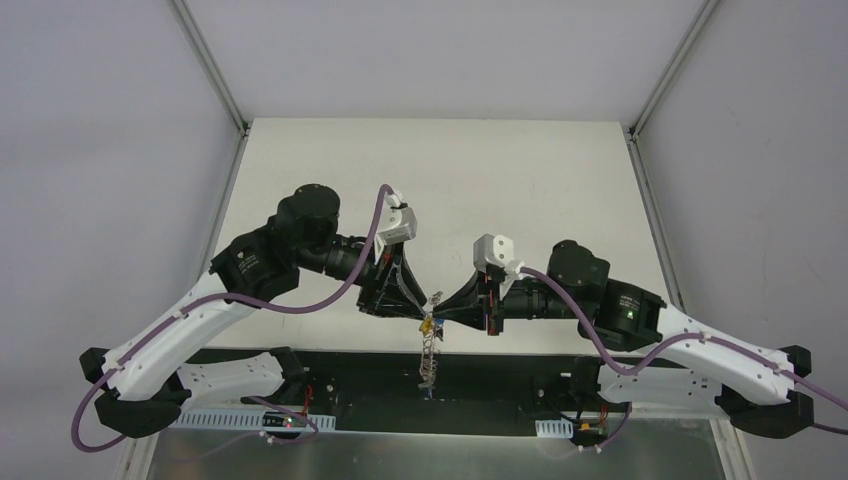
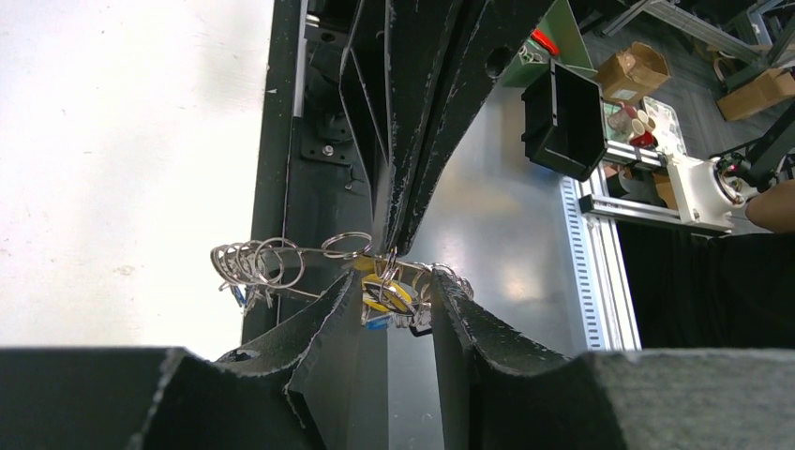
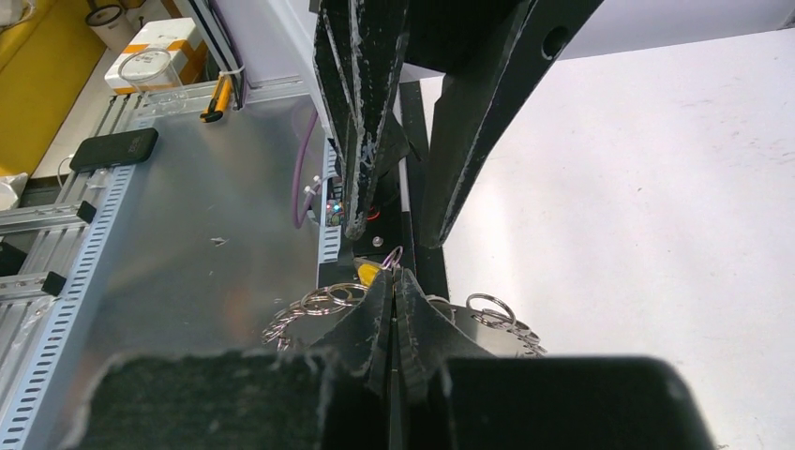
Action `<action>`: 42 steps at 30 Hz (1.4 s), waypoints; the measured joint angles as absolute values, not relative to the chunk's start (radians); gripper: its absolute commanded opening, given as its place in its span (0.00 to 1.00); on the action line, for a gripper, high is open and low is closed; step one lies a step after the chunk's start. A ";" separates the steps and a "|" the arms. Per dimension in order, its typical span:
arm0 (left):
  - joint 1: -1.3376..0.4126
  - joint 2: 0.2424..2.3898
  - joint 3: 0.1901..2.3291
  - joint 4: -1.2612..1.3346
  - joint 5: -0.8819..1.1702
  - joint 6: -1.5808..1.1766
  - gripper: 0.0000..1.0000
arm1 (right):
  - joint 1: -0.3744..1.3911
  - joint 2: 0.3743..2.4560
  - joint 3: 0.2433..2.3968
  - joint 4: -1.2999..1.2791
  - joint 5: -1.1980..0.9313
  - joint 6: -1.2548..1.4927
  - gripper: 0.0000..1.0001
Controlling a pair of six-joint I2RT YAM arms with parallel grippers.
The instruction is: Put the keys on the keyring
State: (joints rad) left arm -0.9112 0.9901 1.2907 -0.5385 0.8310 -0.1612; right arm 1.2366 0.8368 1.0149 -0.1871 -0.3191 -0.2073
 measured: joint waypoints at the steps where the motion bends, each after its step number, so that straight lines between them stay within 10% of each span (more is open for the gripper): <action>1: -0.911 0.990 1.289 -0.535 0.831 -0.163 0.32 | 1.238 0.833 1.015 -0.187 -0.313 -0.210 0.00; 42: -0.911 0.988 1.231 -0.464 0.864 -0.195 0.00 | 1.263 0.781 0.985 -0.159 -0.237 -0.223 0.00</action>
State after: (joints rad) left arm -0.9112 0.9878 1.2312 -0.4637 0.8639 -0.1947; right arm 1.2629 0.7815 0.9848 -0.1585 -0.2375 -0.2230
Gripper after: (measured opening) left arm 0.003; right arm 0.007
